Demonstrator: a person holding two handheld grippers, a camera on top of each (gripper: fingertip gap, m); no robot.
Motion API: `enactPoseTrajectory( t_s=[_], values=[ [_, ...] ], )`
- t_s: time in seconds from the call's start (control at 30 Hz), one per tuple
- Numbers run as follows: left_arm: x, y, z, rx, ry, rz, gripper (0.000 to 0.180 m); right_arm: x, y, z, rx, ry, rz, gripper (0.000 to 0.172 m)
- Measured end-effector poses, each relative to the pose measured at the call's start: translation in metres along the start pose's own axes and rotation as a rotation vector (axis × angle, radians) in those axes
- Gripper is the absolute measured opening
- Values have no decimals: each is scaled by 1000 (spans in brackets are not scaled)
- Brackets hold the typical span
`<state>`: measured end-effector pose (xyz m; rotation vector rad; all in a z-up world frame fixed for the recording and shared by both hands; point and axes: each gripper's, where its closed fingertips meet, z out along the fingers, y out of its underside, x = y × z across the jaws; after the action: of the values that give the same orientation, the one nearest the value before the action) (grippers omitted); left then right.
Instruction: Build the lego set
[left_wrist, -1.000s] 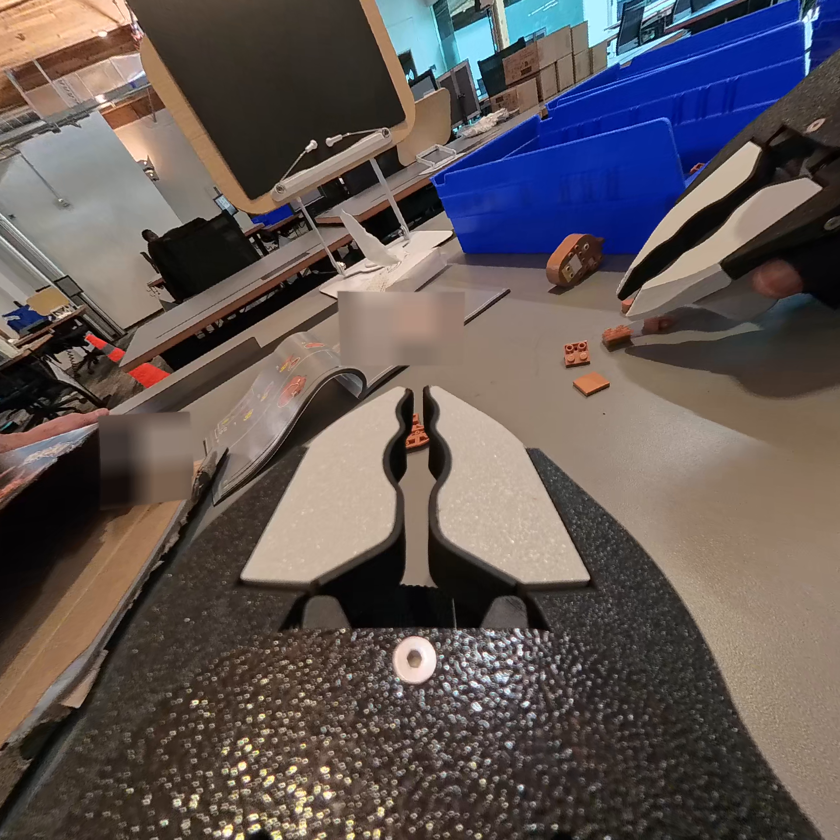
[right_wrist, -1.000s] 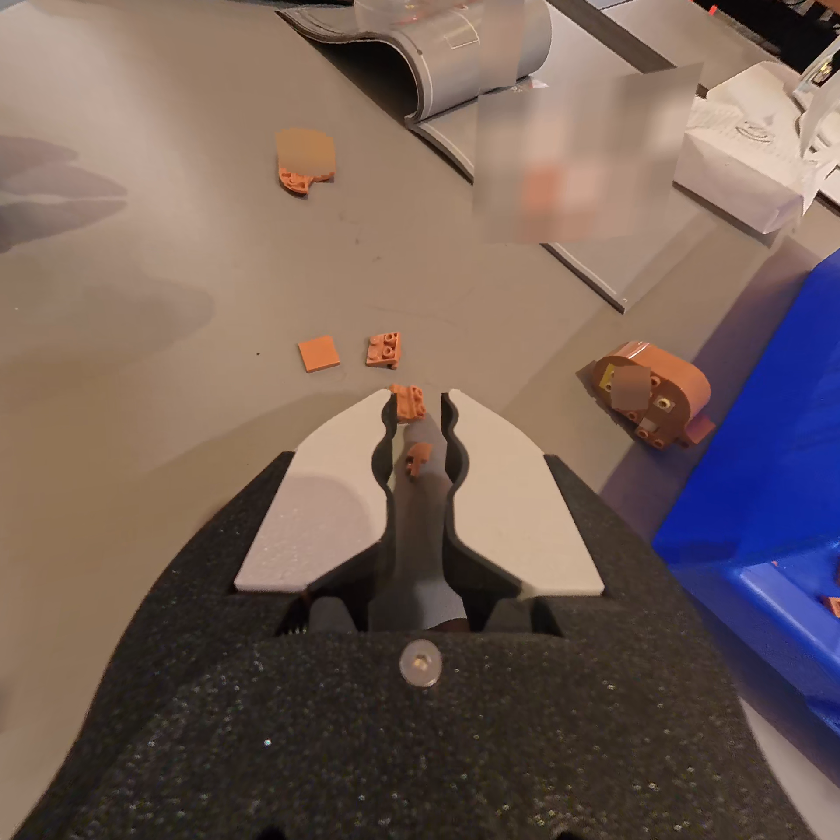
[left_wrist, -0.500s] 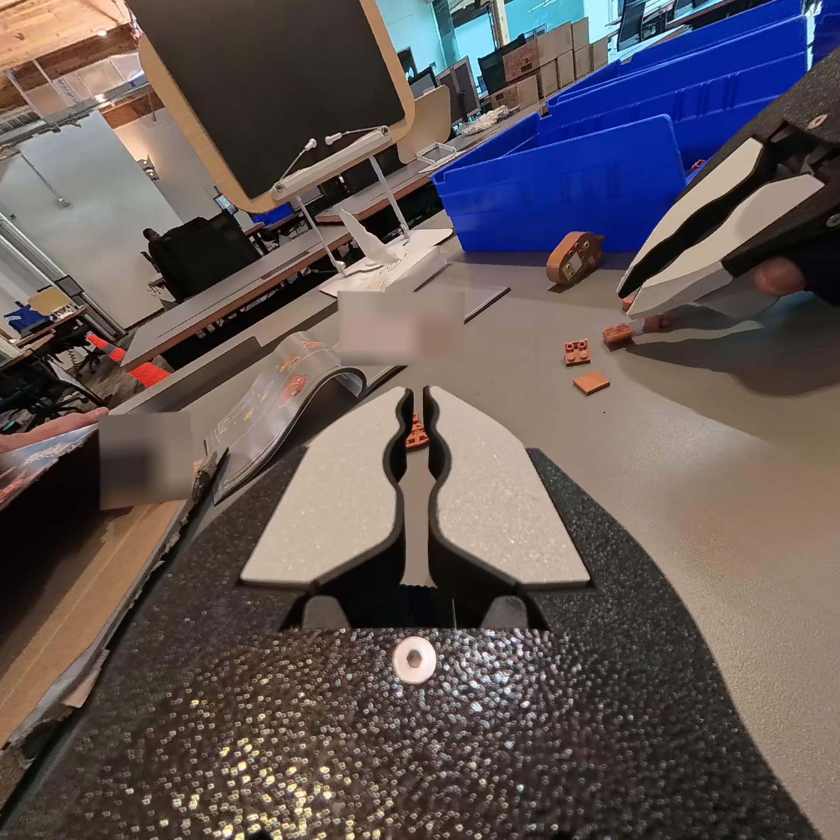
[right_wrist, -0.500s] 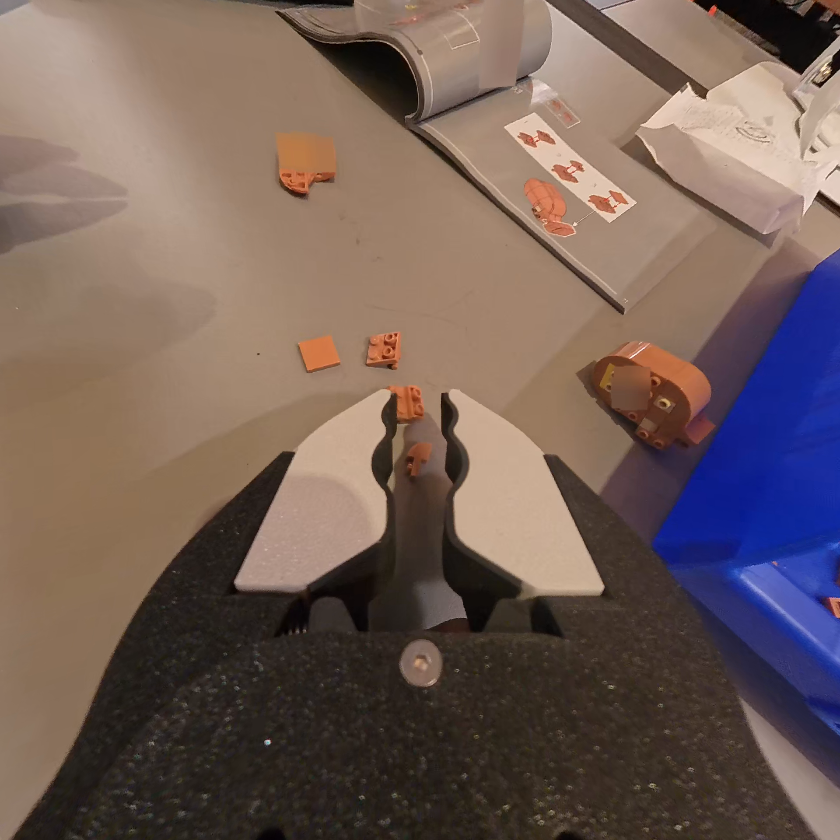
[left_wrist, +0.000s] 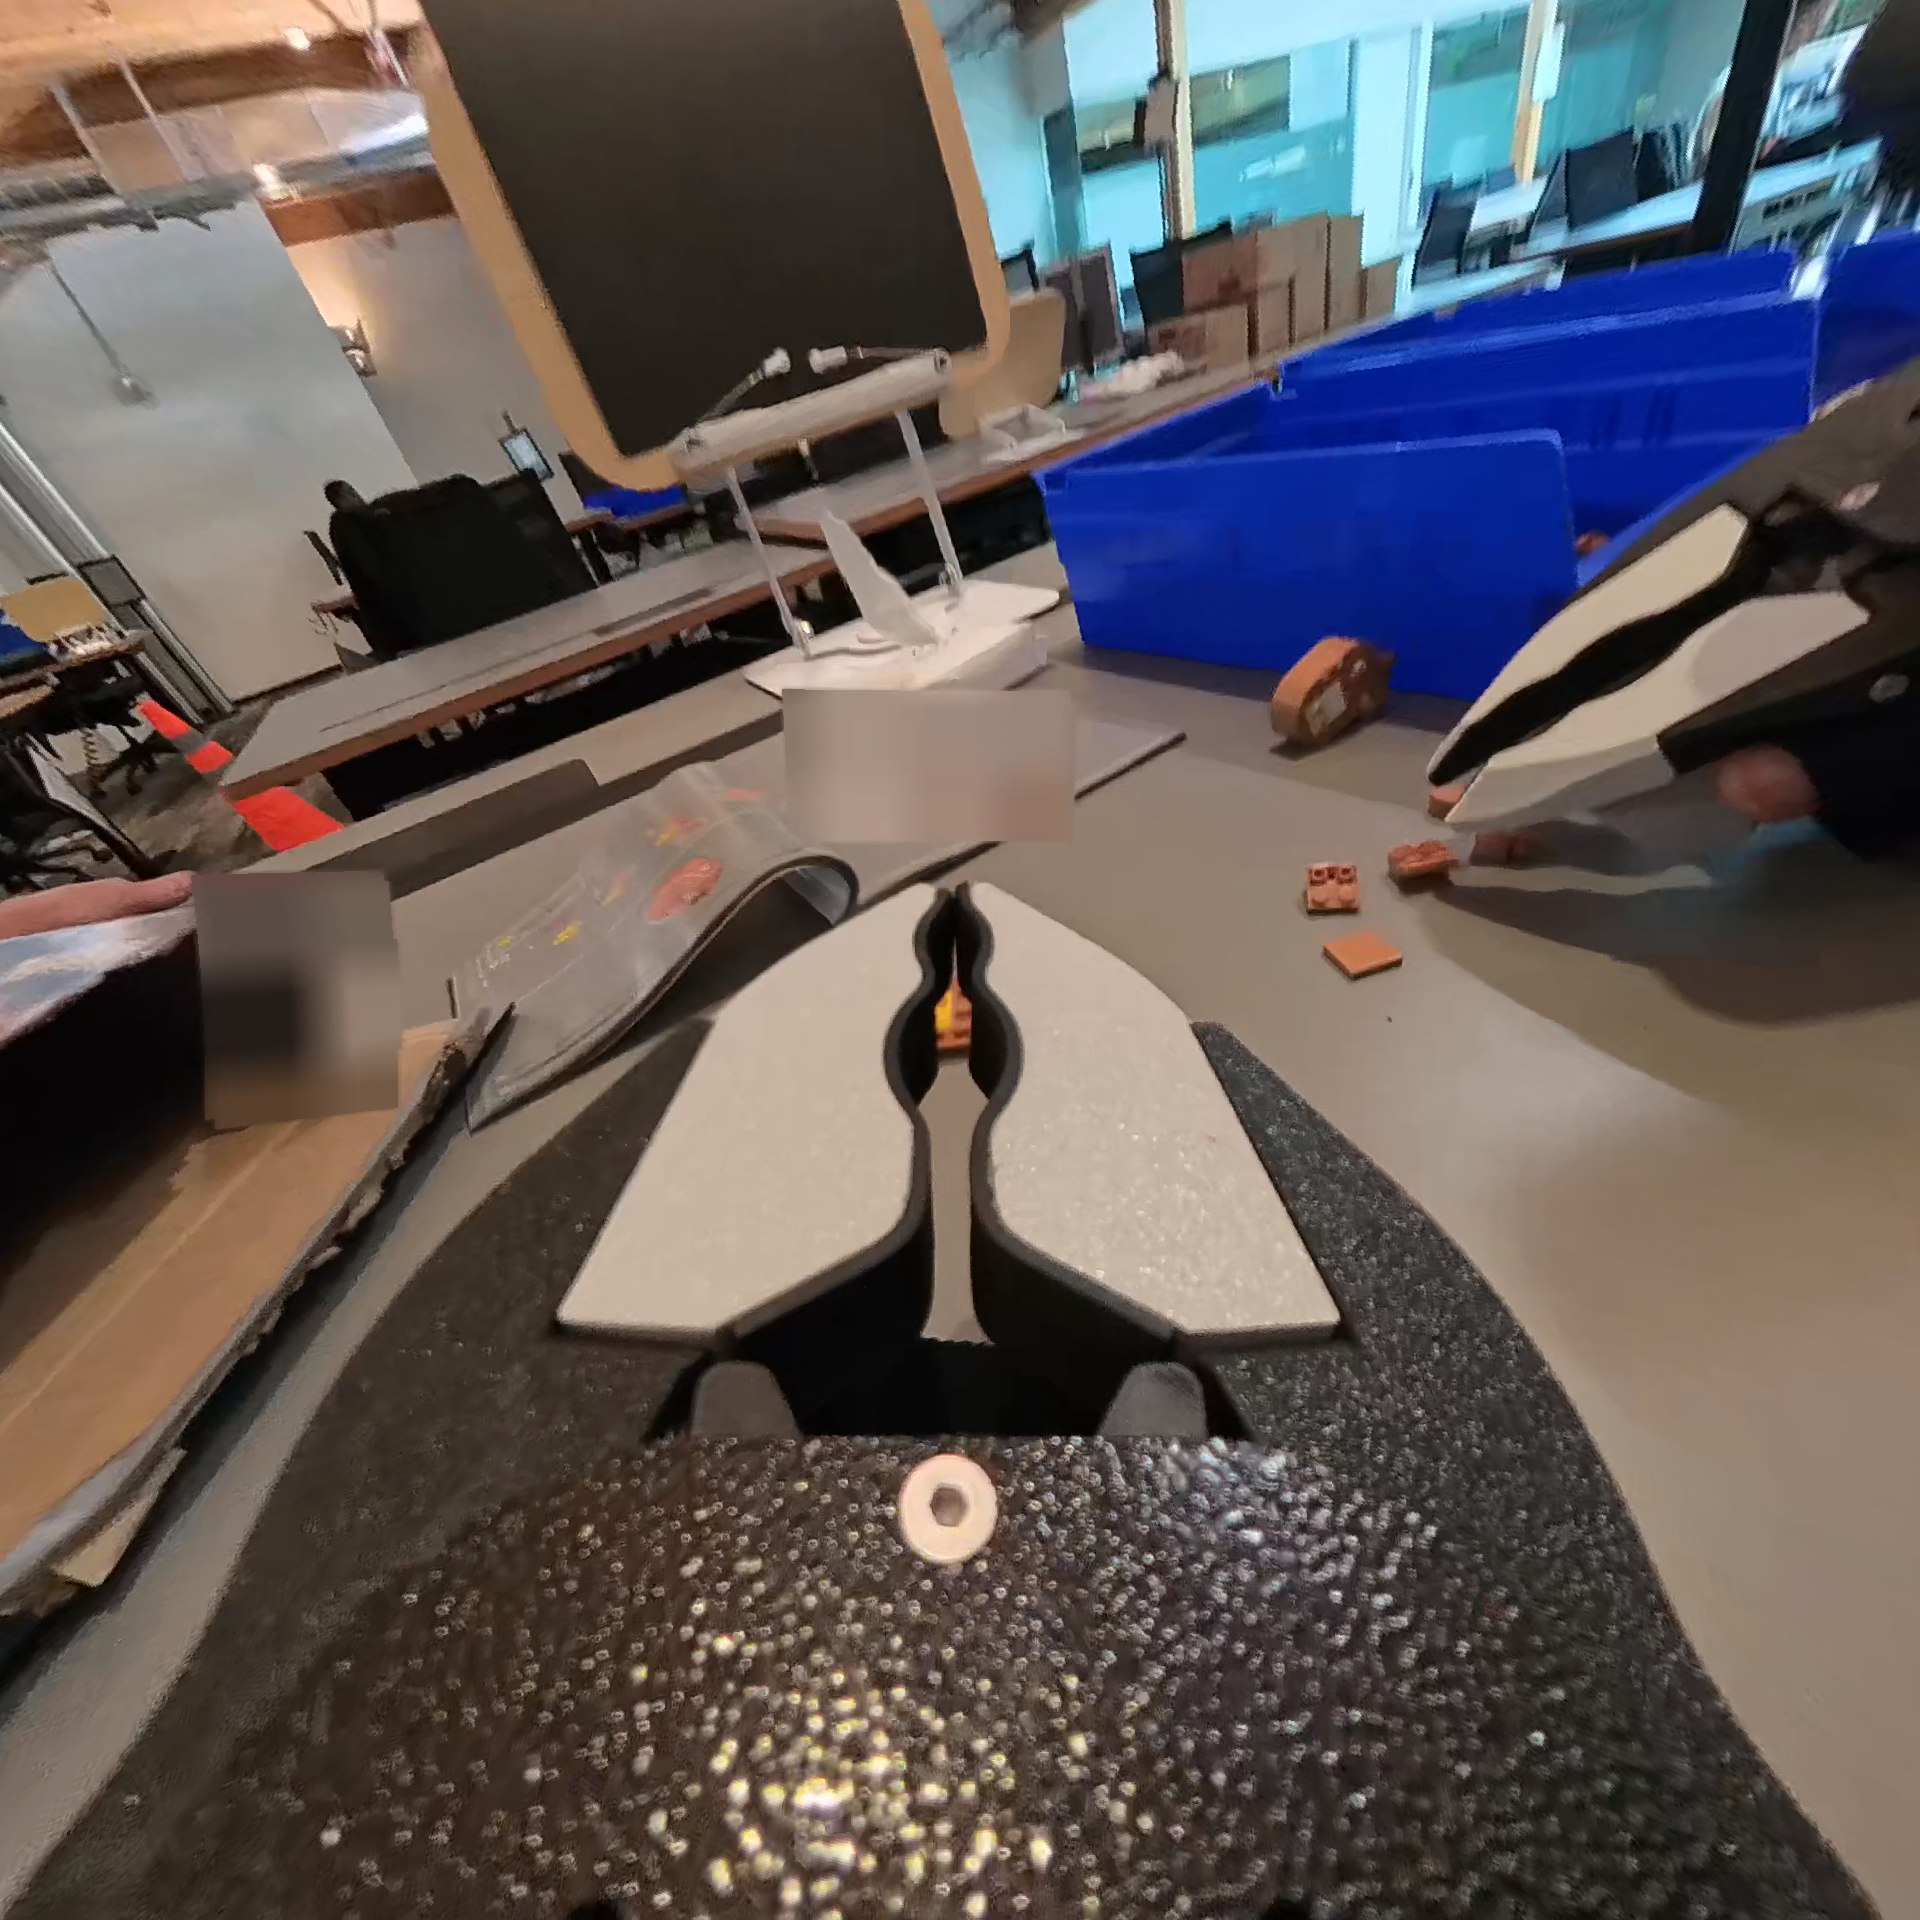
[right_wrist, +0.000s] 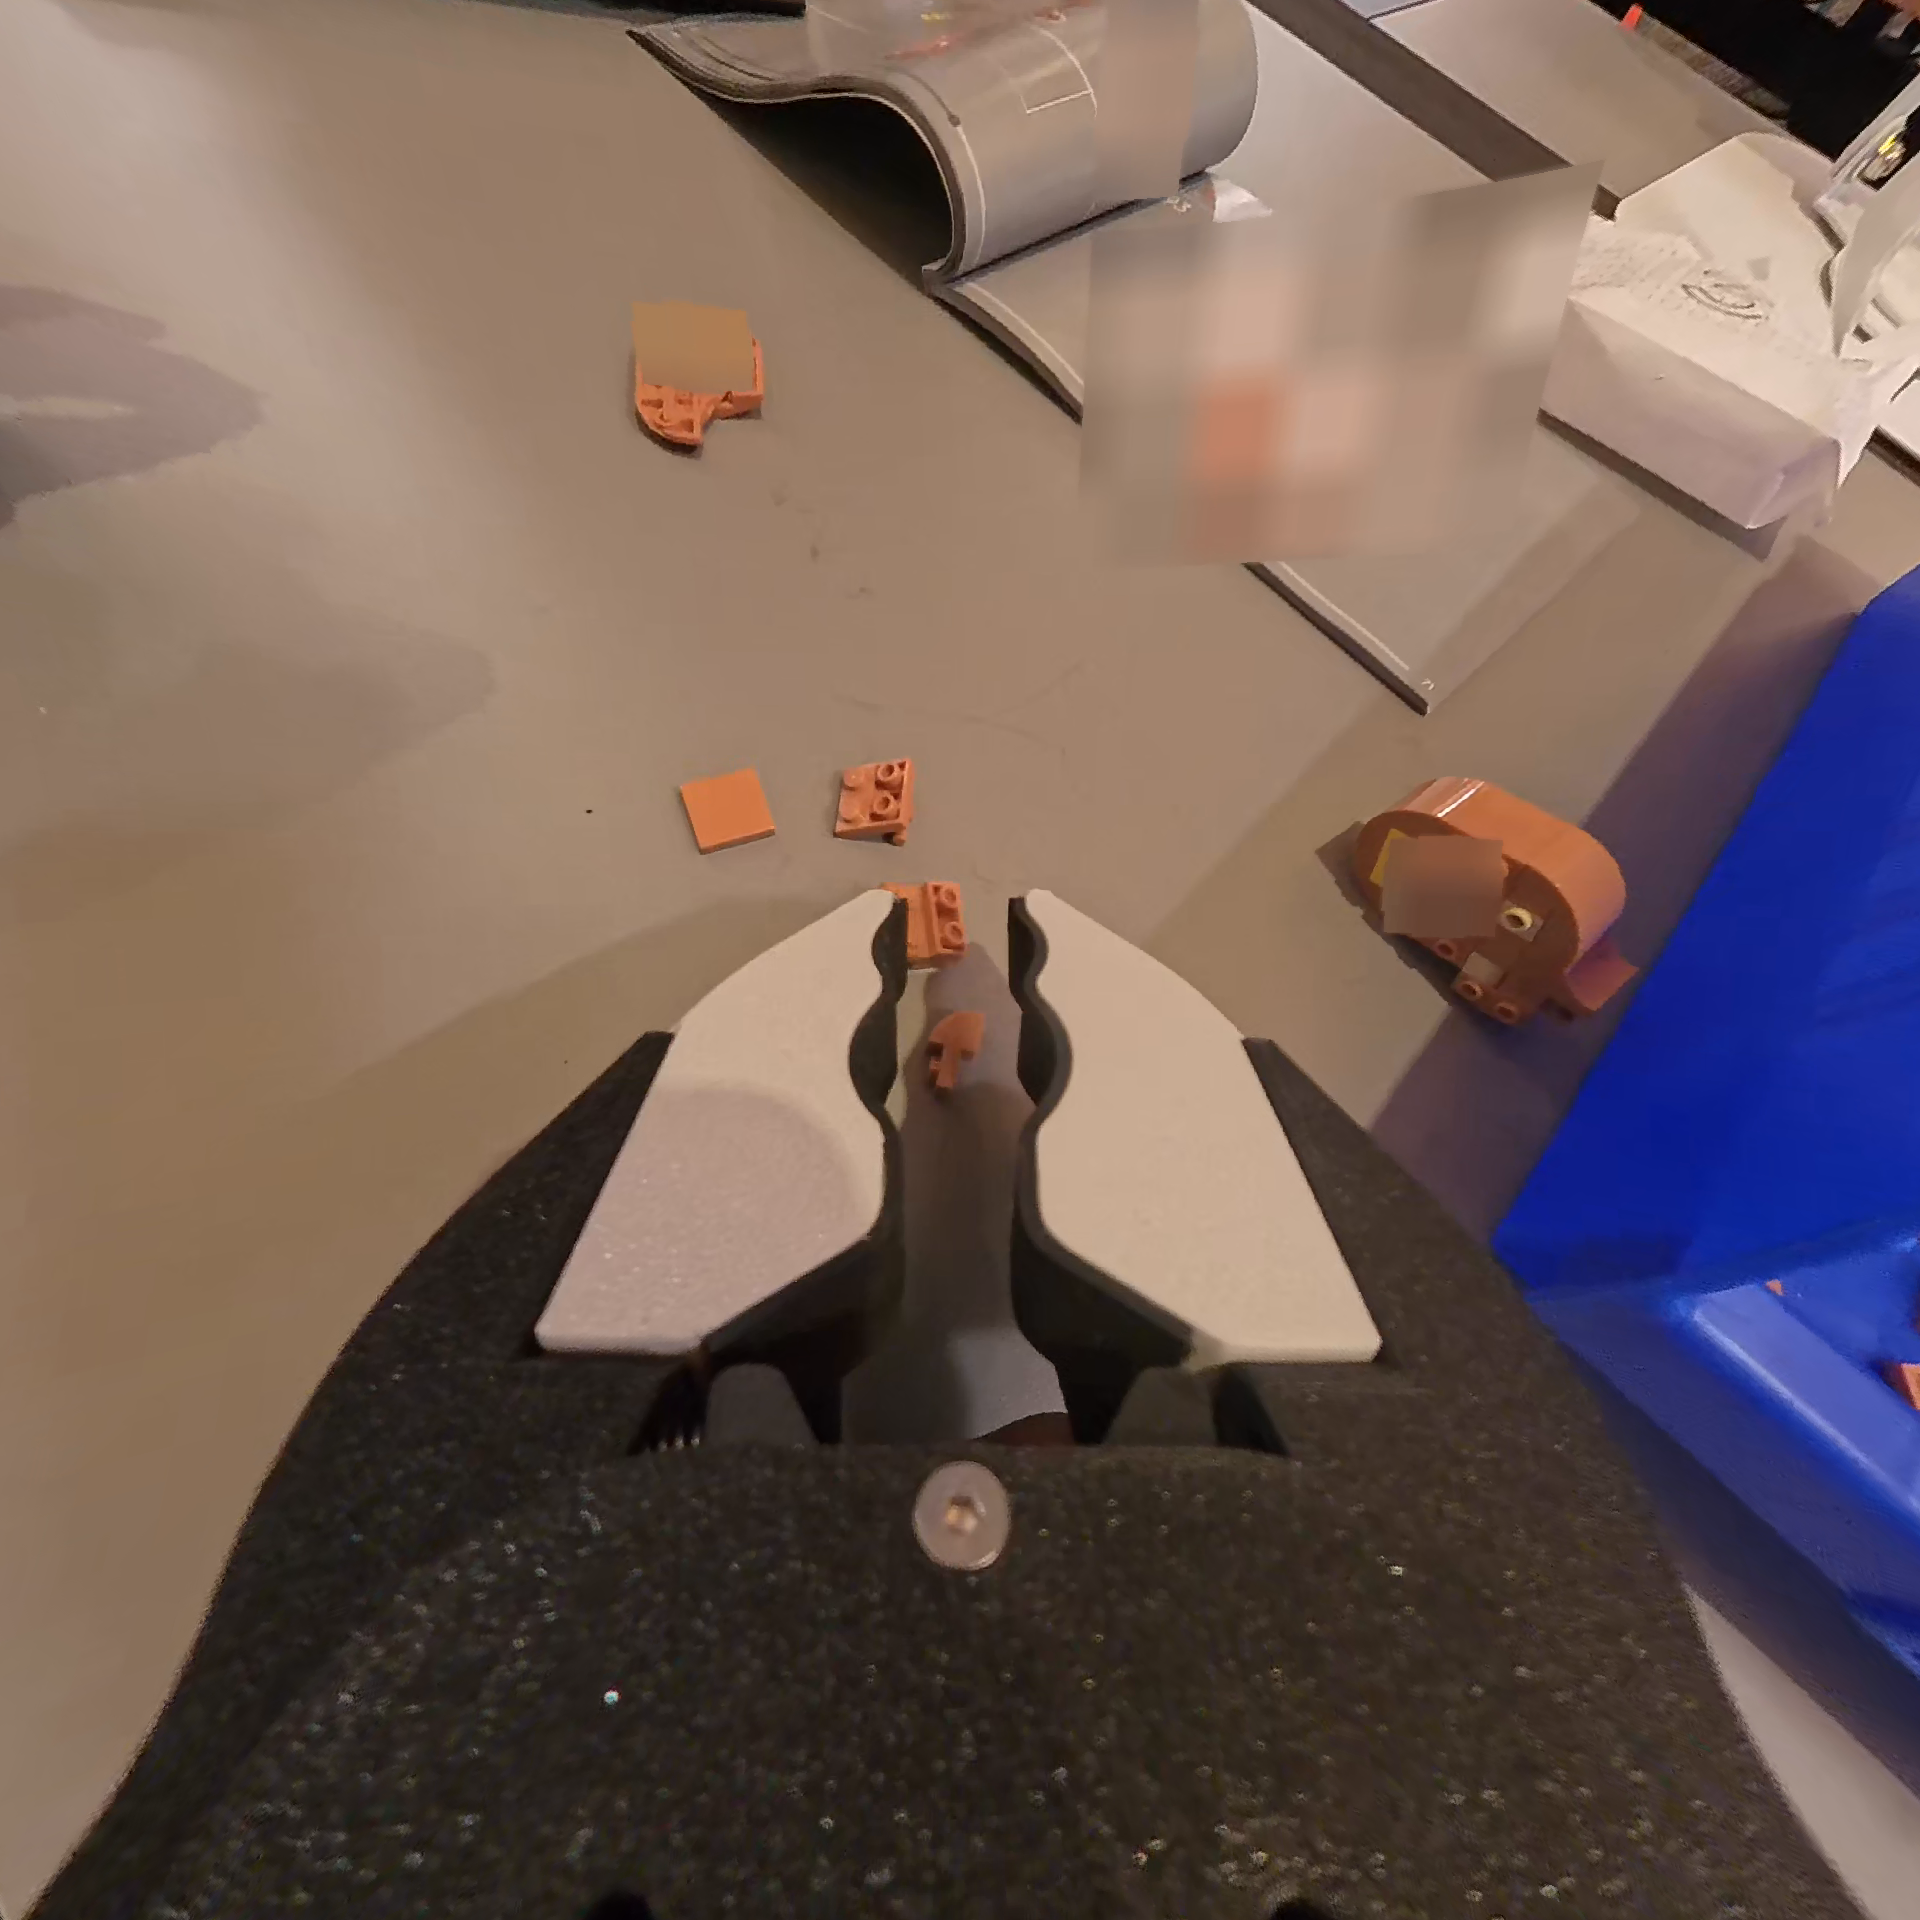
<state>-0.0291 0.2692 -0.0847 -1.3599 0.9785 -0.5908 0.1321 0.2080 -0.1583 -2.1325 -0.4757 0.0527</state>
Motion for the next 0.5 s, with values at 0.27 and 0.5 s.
enactPoseTrajectory(
  t_s=[0.27, 0.5],
  values=[
    [11, 13, 7, -104, 72, 27, 0, 1, 0, 0, 3, 3, 6, 18],
    [9, 14, 8, -107, 55, 22, 0, 0, 0, 0, 0, 0, 5, 18]
  ],
)
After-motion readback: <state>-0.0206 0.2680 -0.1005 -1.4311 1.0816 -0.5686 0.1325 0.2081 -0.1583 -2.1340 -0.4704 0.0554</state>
